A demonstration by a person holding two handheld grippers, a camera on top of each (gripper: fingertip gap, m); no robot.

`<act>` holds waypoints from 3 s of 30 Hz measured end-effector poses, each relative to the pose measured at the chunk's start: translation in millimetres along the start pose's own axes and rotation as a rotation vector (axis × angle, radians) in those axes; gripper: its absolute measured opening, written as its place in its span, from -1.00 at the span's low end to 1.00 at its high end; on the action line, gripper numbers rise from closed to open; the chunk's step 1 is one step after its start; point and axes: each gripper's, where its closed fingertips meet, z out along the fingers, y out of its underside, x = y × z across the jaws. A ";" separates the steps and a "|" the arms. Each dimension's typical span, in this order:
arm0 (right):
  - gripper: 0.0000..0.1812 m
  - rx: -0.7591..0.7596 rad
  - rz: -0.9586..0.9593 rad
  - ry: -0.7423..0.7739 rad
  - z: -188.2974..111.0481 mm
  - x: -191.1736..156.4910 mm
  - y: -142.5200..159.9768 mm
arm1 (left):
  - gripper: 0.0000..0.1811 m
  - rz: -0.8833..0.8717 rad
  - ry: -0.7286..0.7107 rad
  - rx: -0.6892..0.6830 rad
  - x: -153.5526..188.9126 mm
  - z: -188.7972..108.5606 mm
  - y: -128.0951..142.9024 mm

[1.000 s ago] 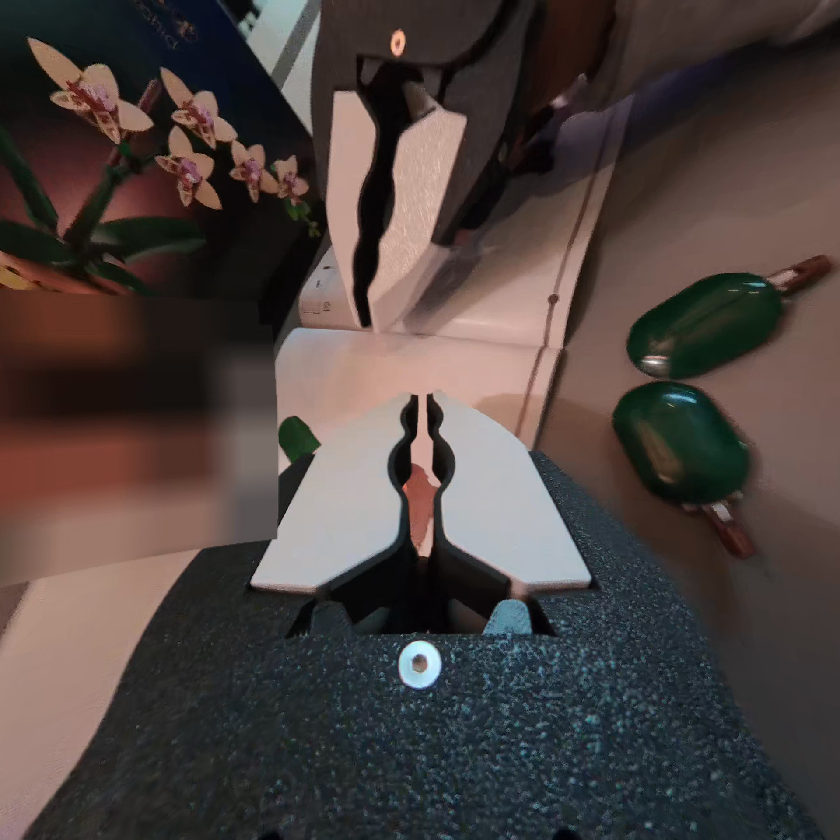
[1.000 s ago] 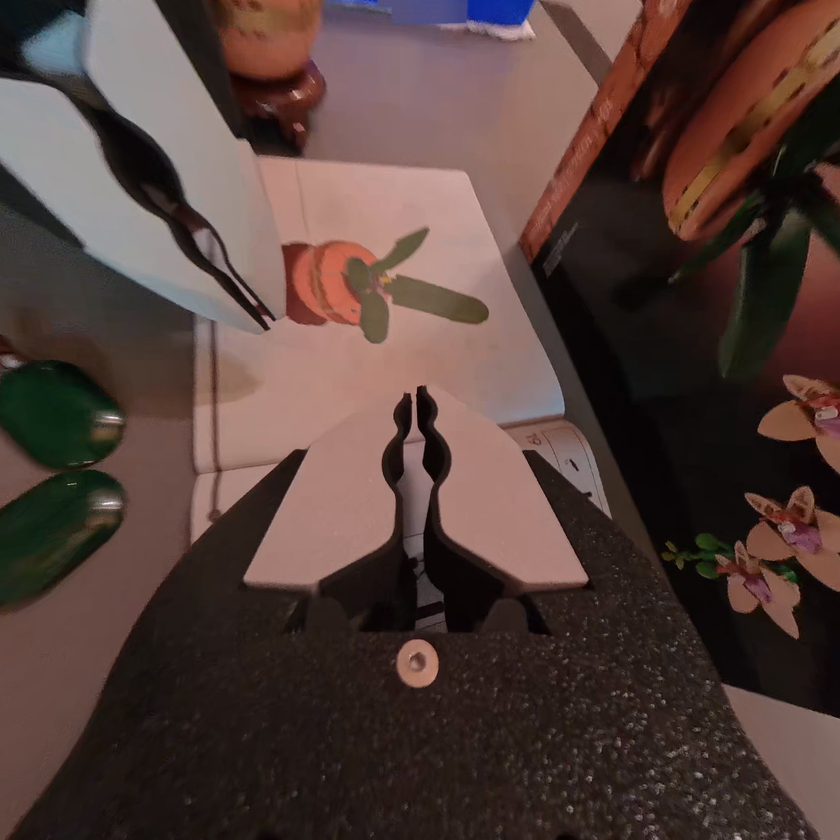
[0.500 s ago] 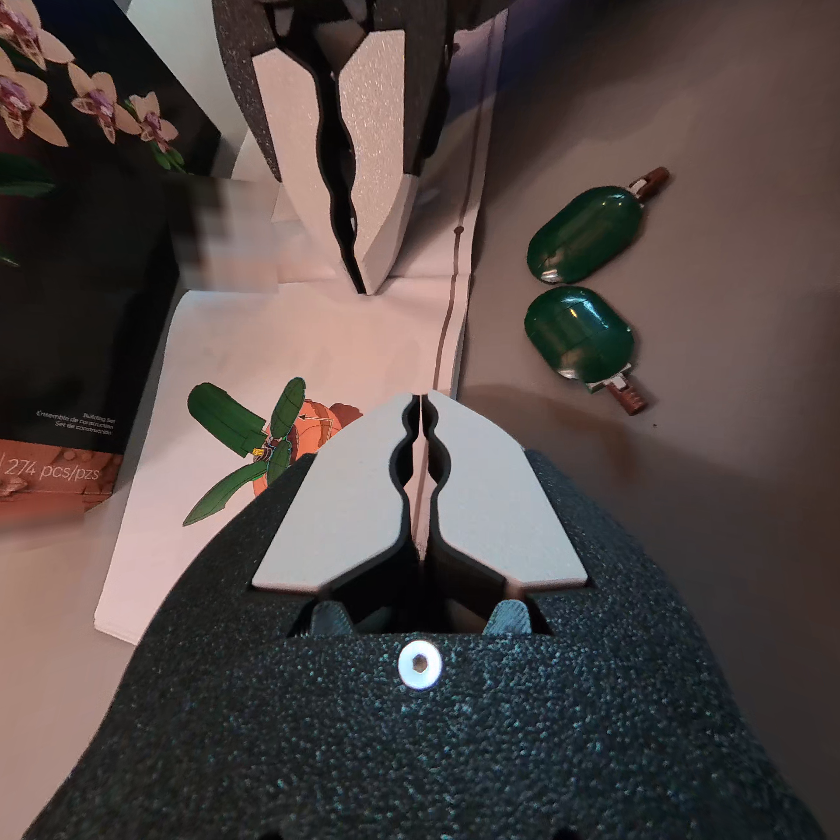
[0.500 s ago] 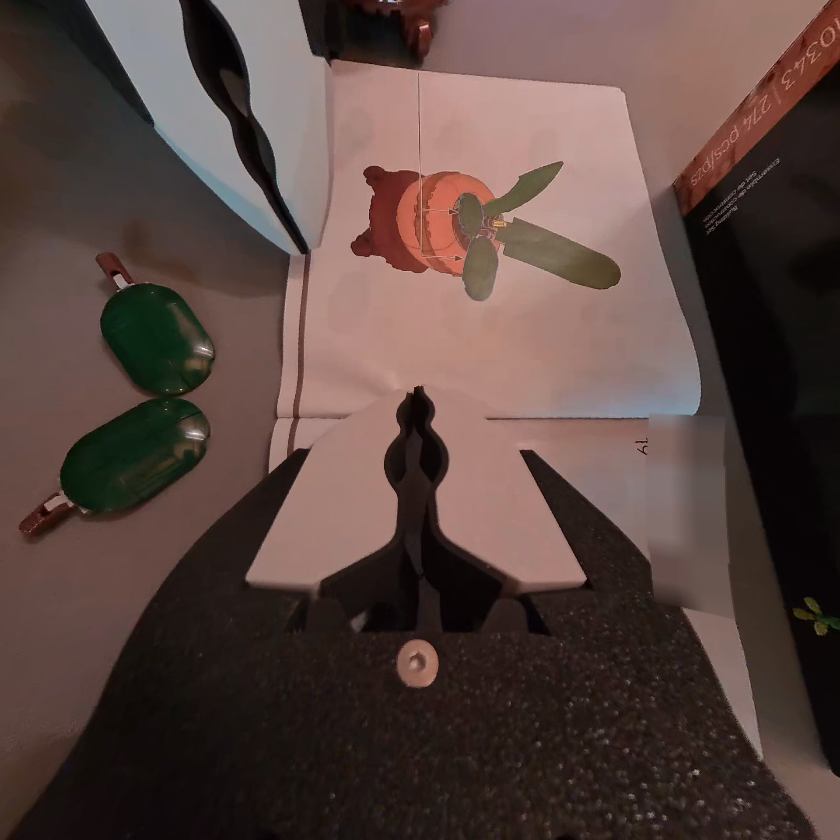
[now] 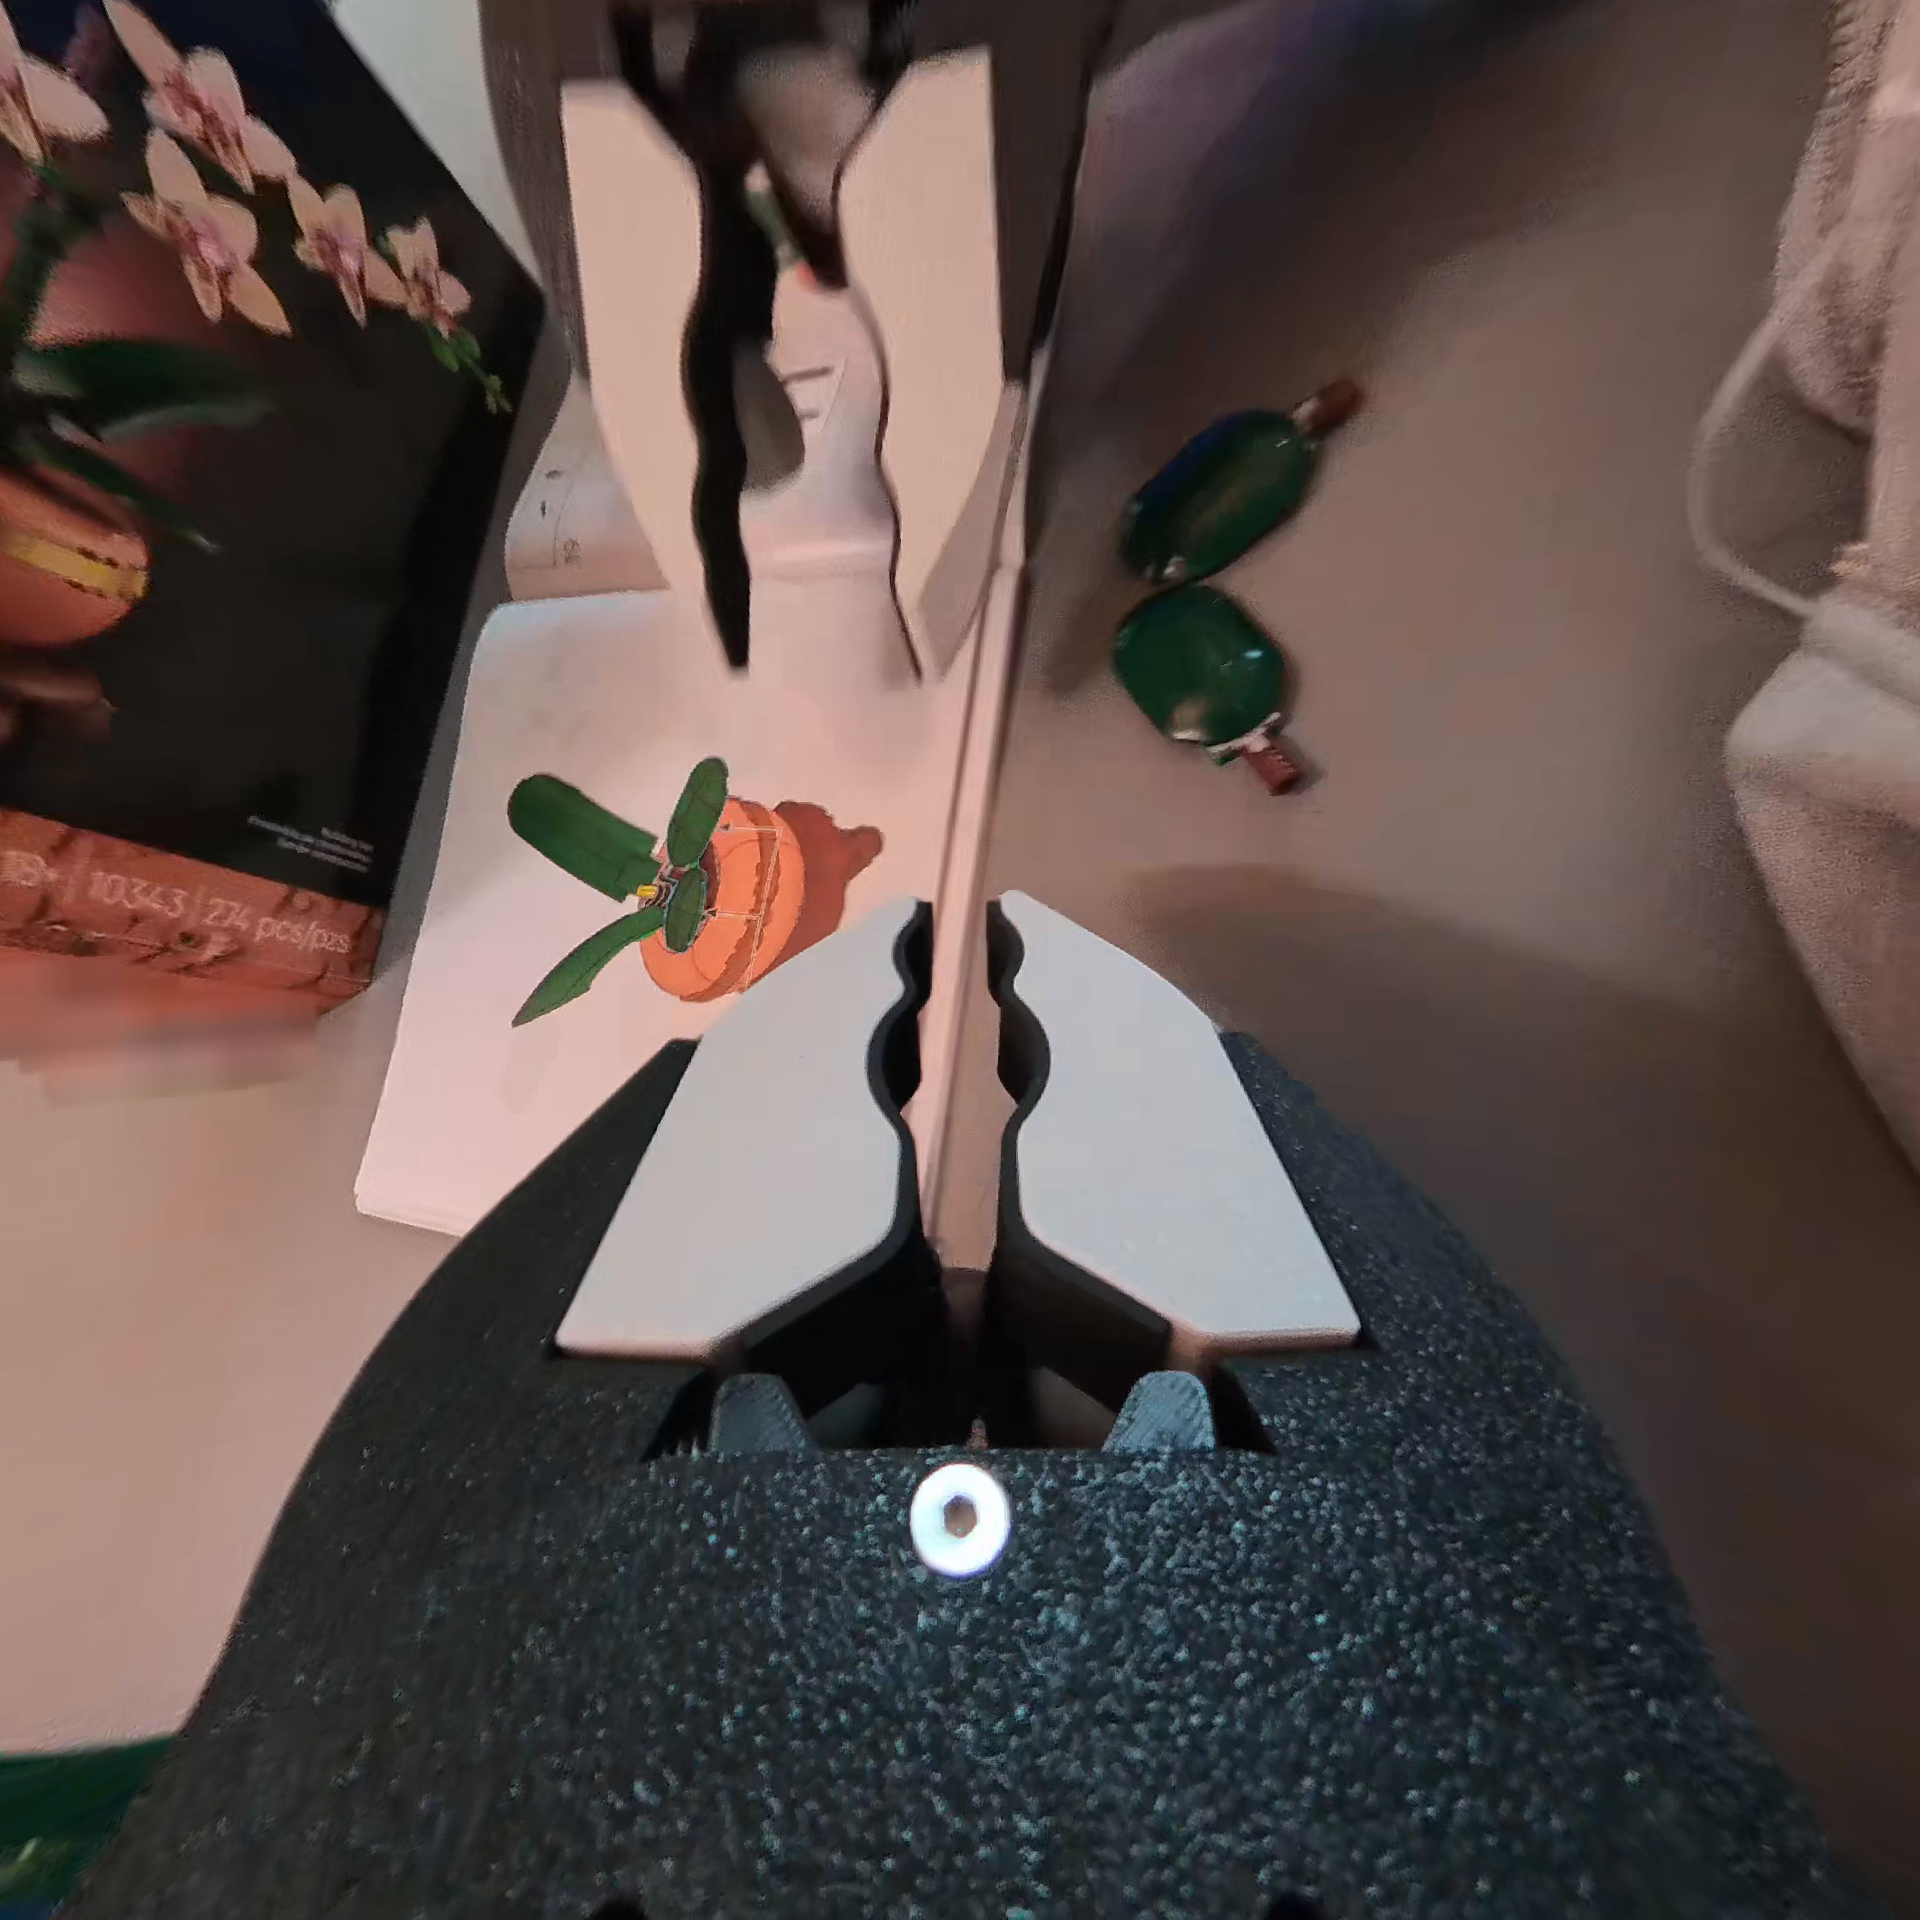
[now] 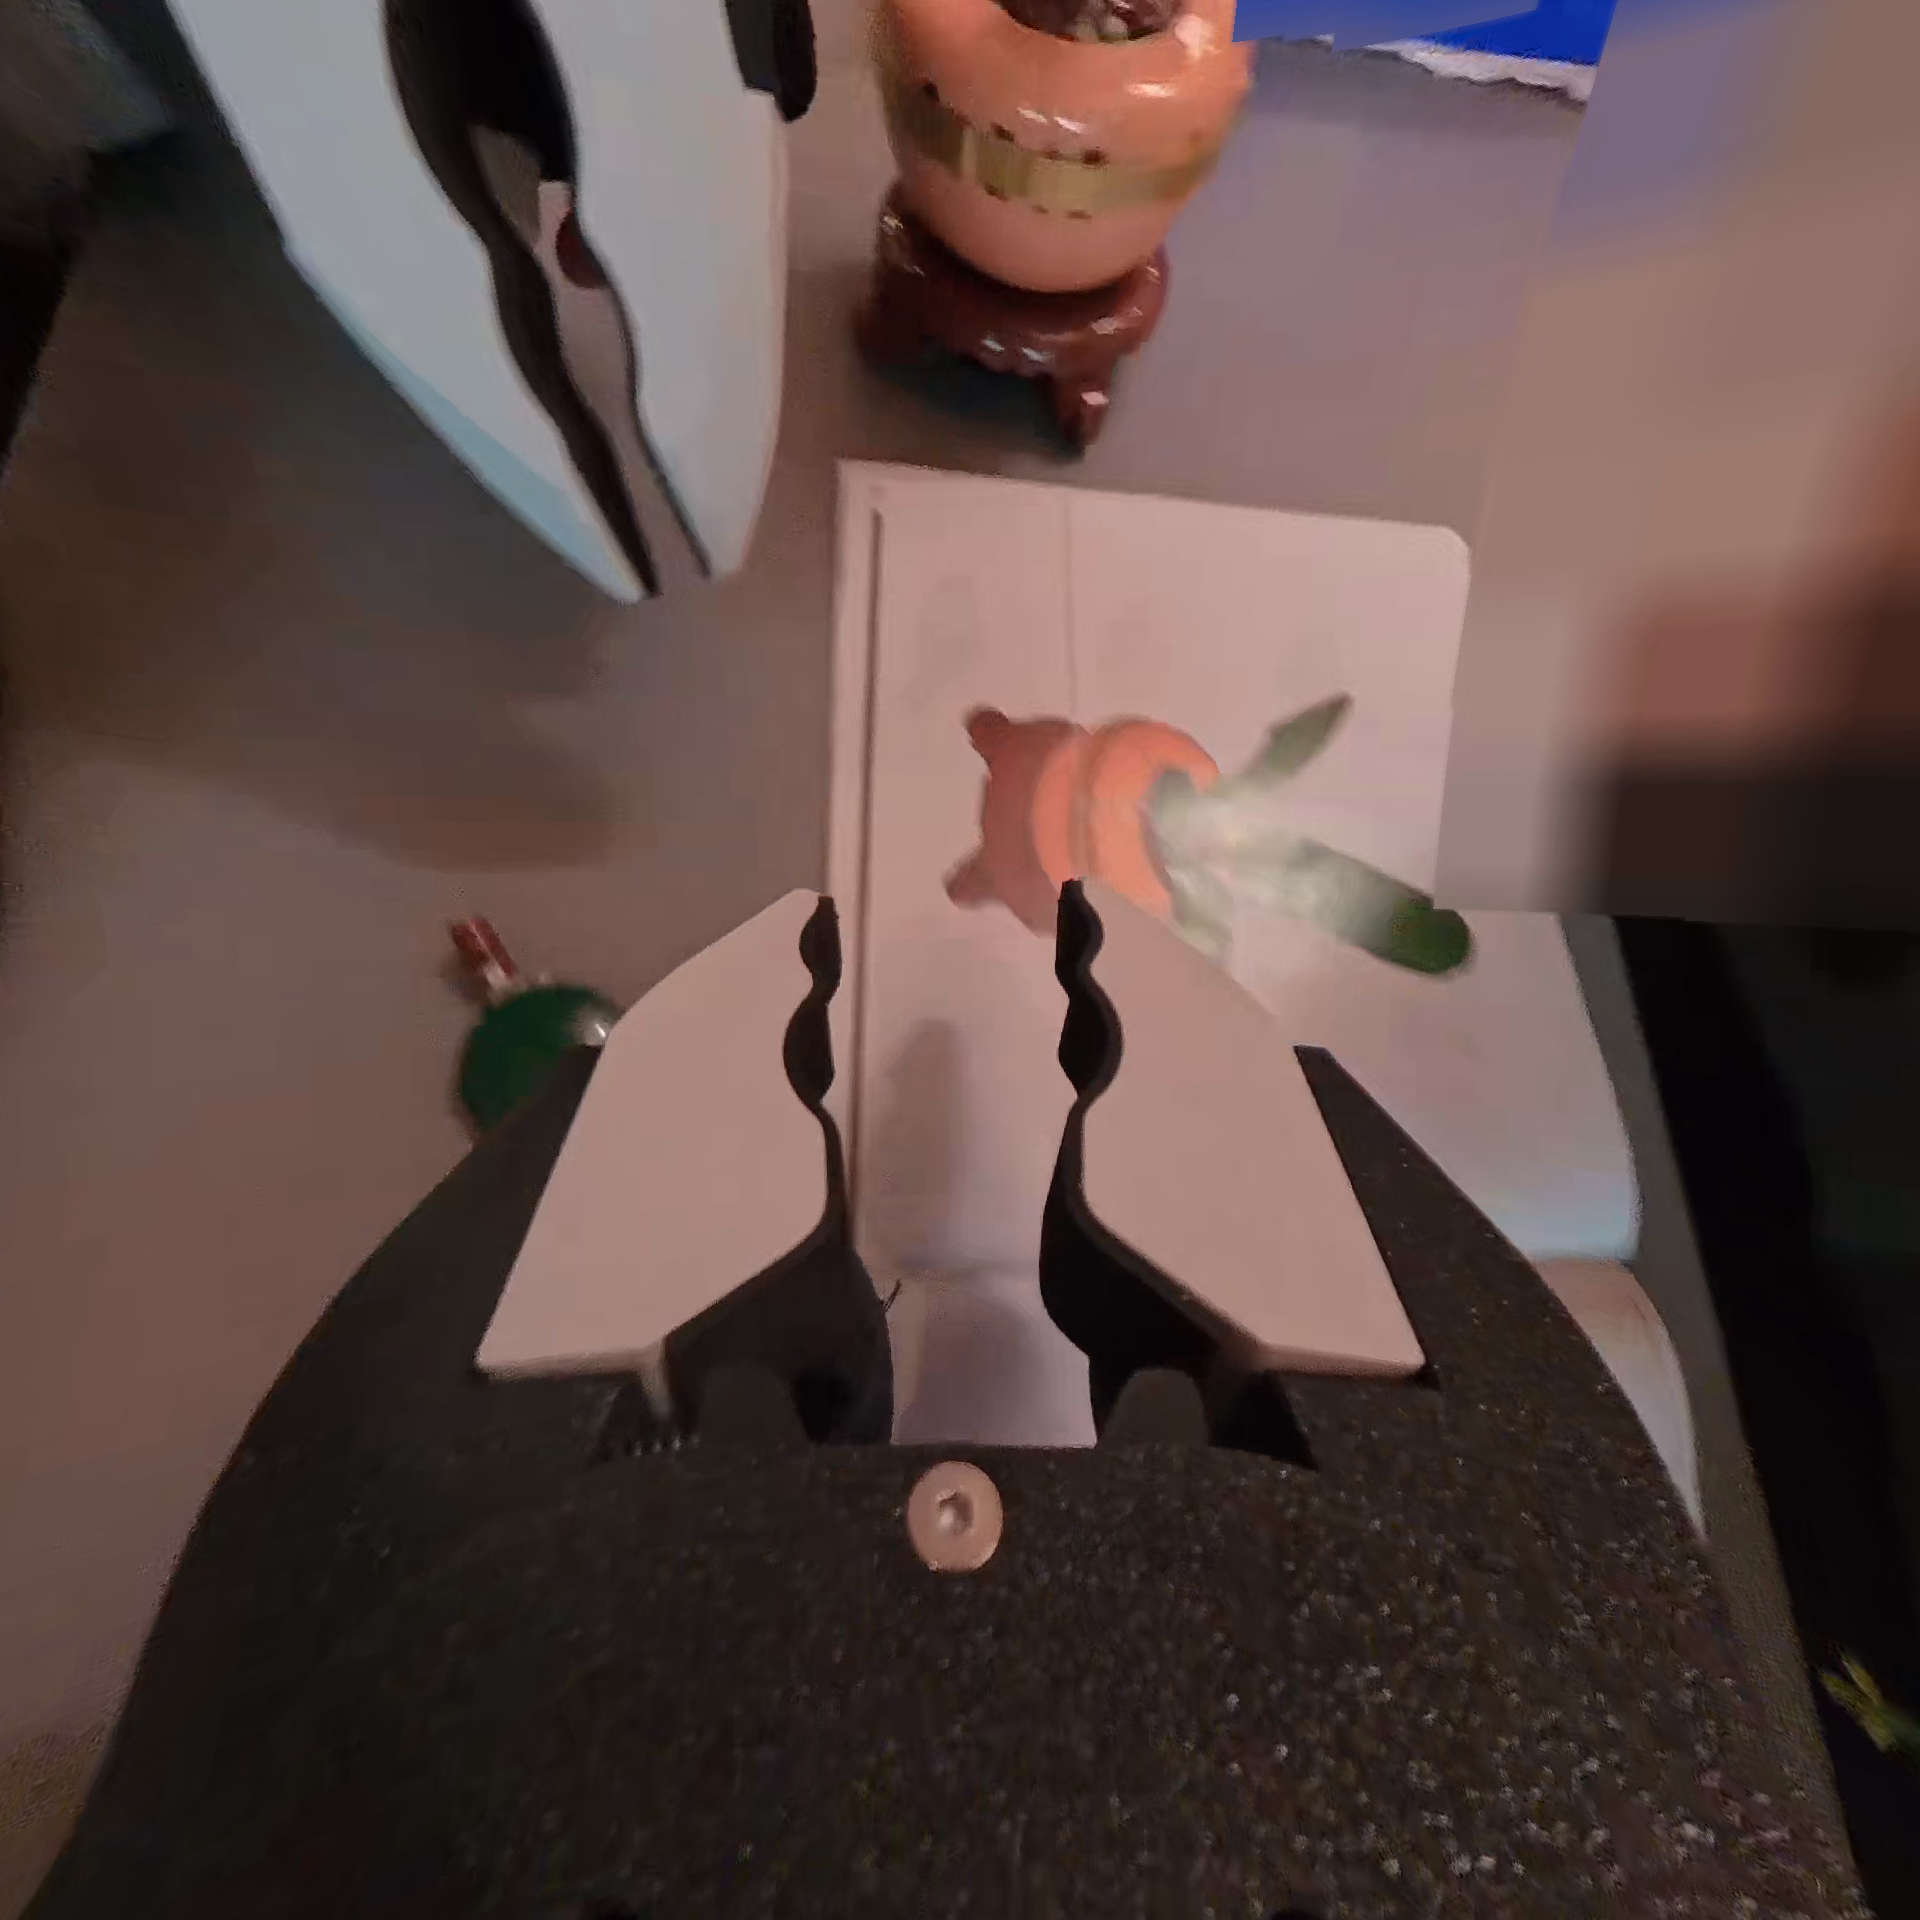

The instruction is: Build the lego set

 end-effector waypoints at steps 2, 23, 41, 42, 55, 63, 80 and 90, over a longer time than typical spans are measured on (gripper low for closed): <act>-0.58 -0.029 -0.007 -0.023 19.4 -10.8 -13.8 | -0.90 -0.007 0.033 0.011 14.5 -12.6 -1.2; -0.78 -0.239 0.053 -0.095 104.1 -11.8 -45.1 | -0.92 -0.237 -0.108 0.228 31.0 -59.7 39.3; -0.69 -0.253 0.015 -0.115 103.0 -3.4 -42.9 | -0.91 -0.234 -0.118 0.229 27.9 -55.9 41.6; -0.68 -0.248 0.022 -0.120 102.7 -3.0 -43.5 | -0.91 -0.233 -0.117 0.229 28.0 -55.6 41.7; -0.67 -0.248 0.040 -0.126 100.7 2.5 -42.5 | -0.91 -0.235 -0.114 0.232 27.7 -55.1 41.9; -0.76 -0.252 0.018 -0.096 99.4 7.5 -42.9 | -0.91 -0.232 -0.113 0.231 28.3 -54.8 41.8; -0.99 0.040 0.056 0.194 23.7 40.7 -70.8 | -0.89 -0.243 -0.170 0.268 19.4 -58.9 38.1; -1.00 0.557 0.351 0.483 -147.0 38.7 -32.2 | -0.88 -0.421 -0.287 0.529 -5.3 -64.4 -2.9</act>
